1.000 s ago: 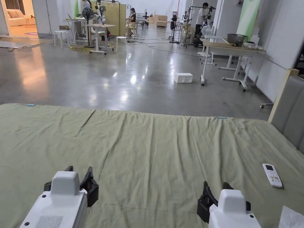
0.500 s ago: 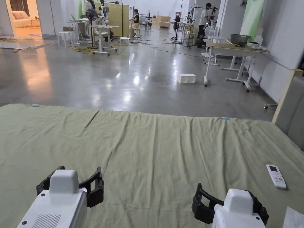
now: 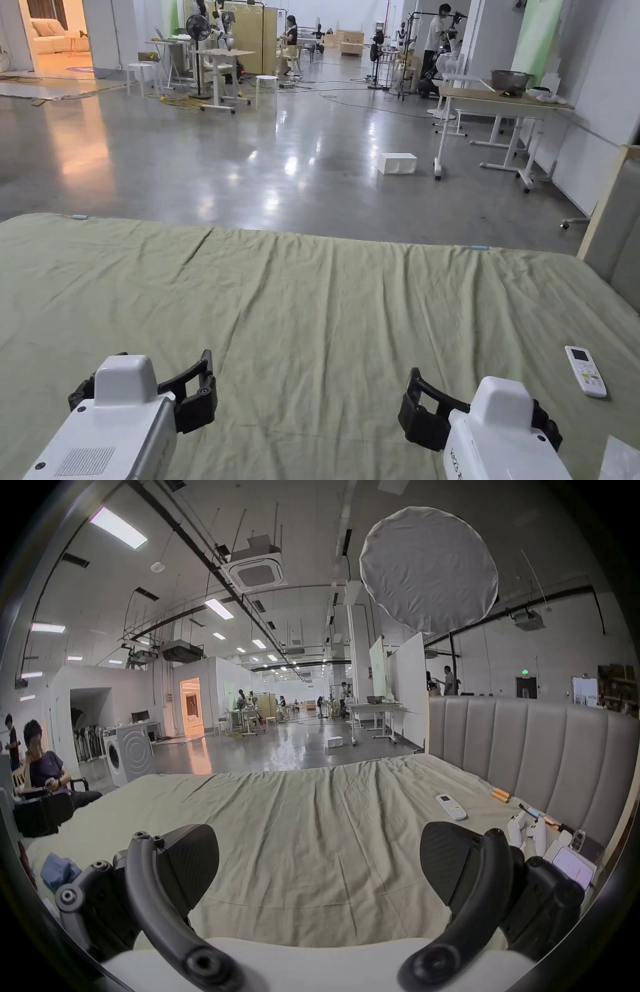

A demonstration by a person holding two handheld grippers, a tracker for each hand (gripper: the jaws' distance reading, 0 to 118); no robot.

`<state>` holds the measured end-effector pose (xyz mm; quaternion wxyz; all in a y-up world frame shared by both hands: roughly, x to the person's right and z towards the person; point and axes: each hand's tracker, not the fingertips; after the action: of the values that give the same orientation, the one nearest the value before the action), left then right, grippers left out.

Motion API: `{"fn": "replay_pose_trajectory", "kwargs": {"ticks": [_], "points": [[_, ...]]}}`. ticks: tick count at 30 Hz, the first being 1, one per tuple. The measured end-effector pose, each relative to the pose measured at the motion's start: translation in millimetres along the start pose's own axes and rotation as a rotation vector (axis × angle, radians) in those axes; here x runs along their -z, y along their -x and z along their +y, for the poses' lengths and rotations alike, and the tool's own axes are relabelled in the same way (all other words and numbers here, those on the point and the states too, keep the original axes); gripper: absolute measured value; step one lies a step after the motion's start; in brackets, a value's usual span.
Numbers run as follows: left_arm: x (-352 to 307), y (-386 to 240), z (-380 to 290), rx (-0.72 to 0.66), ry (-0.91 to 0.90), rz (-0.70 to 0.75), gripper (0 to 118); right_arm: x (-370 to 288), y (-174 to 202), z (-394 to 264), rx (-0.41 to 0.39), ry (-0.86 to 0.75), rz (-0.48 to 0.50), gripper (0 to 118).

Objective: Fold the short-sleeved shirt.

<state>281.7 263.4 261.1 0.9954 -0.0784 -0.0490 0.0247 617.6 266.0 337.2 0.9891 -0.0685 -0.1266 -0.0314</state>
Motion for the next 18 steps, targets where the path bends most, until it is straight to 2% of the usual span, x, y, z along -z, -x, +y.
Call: {"fn": "replay_pose_trajectory", "kwargs": {"ticks": [4,8,15,18], "points": [[1,6,1,-0.044,0.005,-0.004,101,1,-2,5,0.050,0.025,-0.003,116],[2,7,1,-0.029,-0.008,0.008,110,2,-3,10,0.095,0.049,-0.028,116],[3,5,3,0.010,-0.037,0.030,110,6,-7,21,0.157,0.093,-0.034,116],[6,4,1,0.016,-0.022,0.042,110,10,-7,22,0.197,0.172,-0.064,116]]}}
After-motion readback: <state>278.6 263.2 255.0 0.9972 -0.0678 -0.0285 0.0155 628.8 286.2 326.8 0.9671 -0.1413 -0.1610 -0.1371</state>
